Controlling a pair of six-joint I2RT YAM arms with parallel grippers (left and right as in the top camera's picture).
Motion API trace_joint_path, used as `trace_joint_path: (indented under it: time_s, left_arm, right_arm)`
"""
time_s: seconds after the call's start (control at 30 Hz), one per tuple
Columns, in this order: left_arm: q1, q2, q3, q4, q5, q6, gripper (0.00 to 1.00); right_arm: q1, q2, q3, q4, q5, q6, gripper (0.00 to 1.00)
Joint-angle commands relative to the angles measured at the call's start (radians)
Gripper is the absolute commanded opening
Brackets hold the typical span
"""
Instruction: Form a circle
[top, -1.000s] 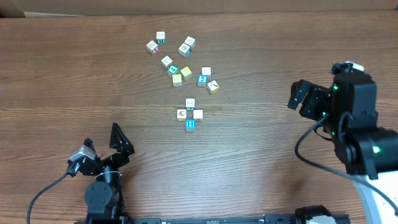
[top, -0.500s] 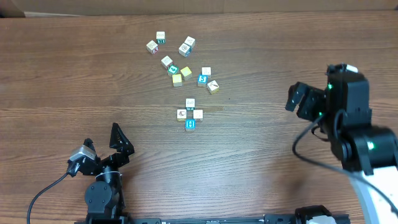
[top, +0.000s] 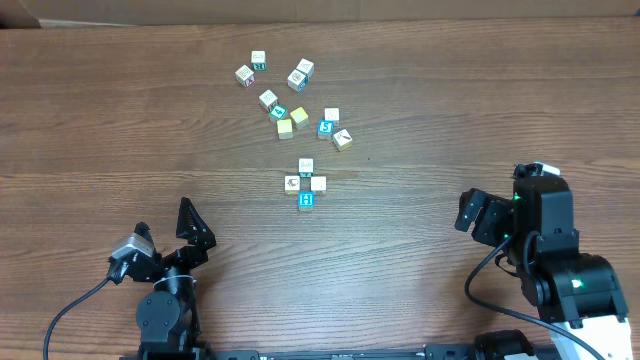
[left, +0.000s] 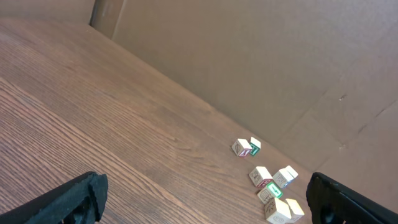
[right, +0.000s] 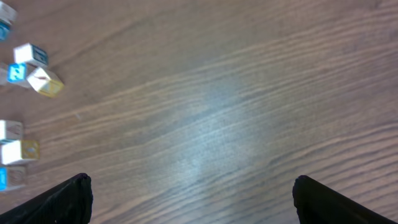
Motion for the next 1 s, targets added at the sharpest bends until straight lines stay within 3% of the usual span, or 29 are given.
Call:
trace_joint_path:
  time_s: [0.0, 0.47, 0.77, 0.97]
  left_arm:
    - [0.0, -0.011, -0.004, 0.0, -0.011, 0.012, 0.99]
    - [0.0, -0.011, -0.004, 0.0, -0.011, 0.012, 1.0]
    - [0.0, -0.011, -0.004, 0.0, -0.011, 0.012, 0.99]
    - [0.0, -0.011, -0.004, 0.0, -0.011, 0.012, 1.0]
  right_arm:
    - [0.0, -0.006, -0.035, 0.009, 0.011, -0.001, 1.0]
    - [0.0, 0.101, -0.054, 0.086, 0.011, -0.002, 1.0]
    - [0.0, -0.041, -0.061, 0.356, 0.011, -0.002, 1.0]
    - [0.0, -0.199, -0.184, 0.483, 0.011, -0.002, 1.0]
